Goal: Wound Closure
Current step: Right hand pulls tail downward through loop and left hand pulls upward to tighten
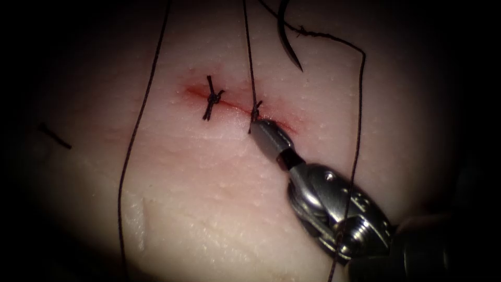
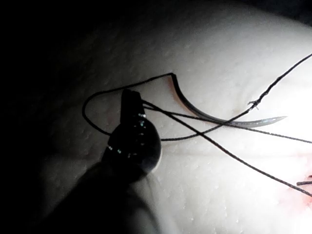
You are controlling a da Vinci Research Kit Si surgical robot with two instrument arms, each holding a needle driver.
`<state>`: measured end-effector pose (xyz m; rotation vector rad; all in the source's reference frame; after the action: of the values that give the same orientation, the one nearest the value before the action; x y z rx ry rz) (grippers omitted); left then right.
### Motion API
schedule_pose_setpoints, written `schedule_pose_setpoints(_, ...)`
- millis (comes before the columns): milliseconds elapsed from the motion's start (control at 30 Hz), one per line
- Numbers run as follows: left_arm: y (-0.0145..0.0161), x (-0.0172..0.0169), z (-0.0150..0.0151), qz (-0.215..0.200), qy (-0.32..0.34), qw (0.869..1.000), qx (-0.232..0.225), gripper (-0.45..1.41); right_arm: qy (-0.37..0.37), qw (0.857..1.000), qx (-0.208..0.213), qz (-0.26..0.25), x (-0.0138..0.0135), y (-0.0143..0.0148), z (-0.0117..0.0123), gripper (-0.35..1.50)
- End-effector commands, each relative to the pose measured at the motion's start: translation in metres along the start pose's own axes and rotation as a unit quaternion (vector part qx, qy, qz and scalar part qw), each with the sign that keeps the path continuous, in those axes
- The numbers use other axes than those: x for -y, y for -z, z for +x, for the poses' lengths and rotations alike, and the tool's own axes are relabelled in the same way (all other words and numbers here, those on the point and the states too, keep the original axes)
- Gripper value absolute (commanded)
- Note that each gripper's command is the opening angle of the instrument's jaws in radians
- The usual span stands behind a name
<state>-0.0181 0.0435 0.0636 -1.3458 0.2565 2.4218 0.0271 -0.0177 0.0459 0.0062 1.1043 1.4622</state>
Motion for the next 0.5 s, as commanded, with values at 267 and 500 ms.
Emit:
schedule_pose_setpoints(267, -0.0012, 0.0006, -0.0011, 0.015, -0.007, 1.000, 0.011, -0.45, 0.006, 1.000, 0.006, 0.009, 0.0007, 0.0006, -0.0021, -0.35)
schedule_pose_setpoints(500, -0.0015, -0.0001, -0.0017, 0.018, -0.011, 1.000, 0.013, -0.45, 0.007, 1.000, 0.010, 0.015, 0.0015, 0.0010, -0.0025, -0.35)
